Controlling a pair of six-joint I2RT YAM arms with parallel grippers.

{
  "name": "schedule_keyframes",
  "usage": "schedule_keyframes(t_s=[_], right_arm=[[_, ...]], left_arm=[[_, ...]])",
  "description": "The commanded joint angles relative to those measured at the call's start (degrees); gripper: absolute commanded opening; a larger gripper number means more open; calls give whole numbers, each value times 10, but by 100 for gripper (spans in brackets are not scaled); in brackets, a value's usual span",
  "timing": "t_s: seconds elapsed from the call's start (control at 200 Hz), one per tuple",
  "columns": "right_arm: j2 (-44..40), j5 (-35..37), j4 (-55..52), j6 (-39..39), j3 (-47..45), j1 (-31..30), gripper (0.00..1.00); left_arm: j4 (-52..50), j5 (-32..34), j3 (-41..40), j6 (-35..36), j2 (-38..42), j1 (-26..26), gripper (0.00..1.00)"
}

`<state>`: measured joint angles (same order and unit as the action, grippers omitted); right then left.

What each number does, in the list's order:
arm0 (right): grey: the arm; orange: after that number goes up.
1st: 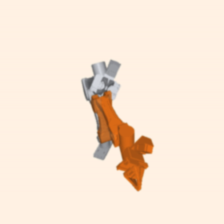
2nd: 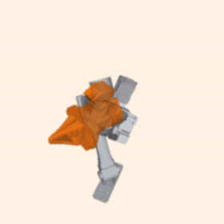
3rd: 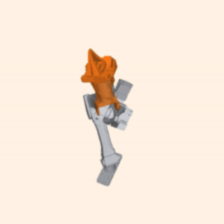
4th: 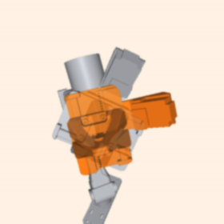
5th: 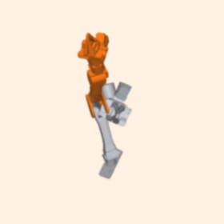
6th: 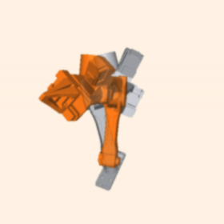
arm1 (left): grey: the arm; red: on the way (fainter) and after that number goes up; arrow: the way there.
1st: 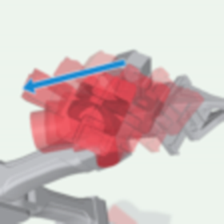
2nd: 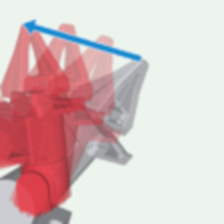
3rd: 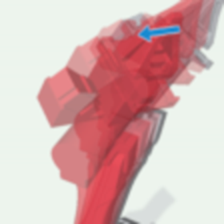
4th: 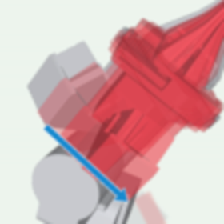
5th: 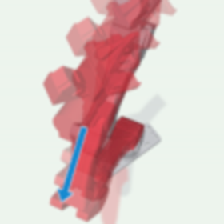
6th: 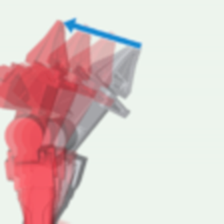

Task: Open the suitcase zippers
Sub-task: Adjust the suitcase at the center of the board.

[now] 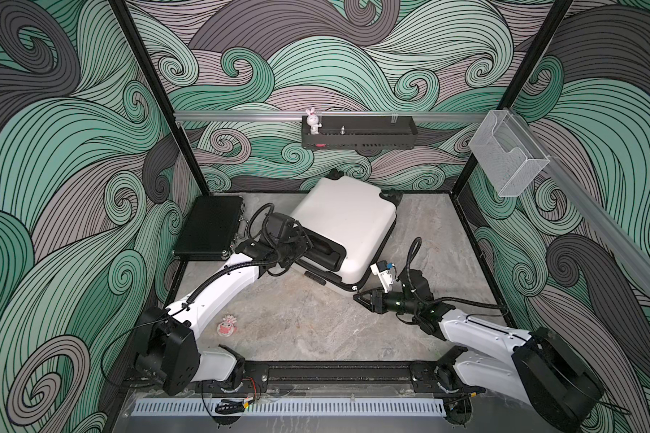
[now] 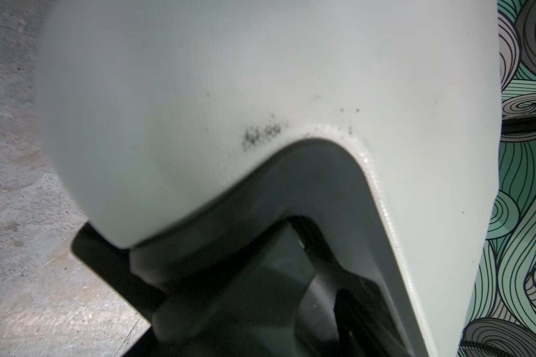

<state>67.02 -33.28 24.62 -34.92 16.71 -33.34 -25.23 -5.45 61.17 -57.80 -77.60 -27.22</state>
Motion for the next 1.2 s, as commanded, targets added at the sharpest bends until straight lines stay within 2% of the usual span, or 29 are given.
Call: schedule_keyframes(t_s=[0.0,0.11,0.225,0.365,0.59,0.811,0.996,1.196], right_arm=[[17,5,40,2,11,-3,33],[34,7,61,2,14,-3,26],[46,8,64,3,20,-4,11],[36,55,33,4,21,-4,0],[-24,110,-66,45,21,2,0],[-60,136,-147,60,28,50,0],[-47,163,-166,84,49,67,0],[11,174,-170,107,106,93,0]], left_arm=[[-18,-4,9,-6,-25,8,73],[-25,-12,11,-4,-32,9,72],[-31,-14,13,-3,-35,11,71],[-42,-10,15,10,-35,17,67],[-82,2,18,36,-64,29,62],[-99,2,22,51,-75,36,62],[-107,1,24,62,-74,39,62],[-113,-5,24,75,-72,39,62]])
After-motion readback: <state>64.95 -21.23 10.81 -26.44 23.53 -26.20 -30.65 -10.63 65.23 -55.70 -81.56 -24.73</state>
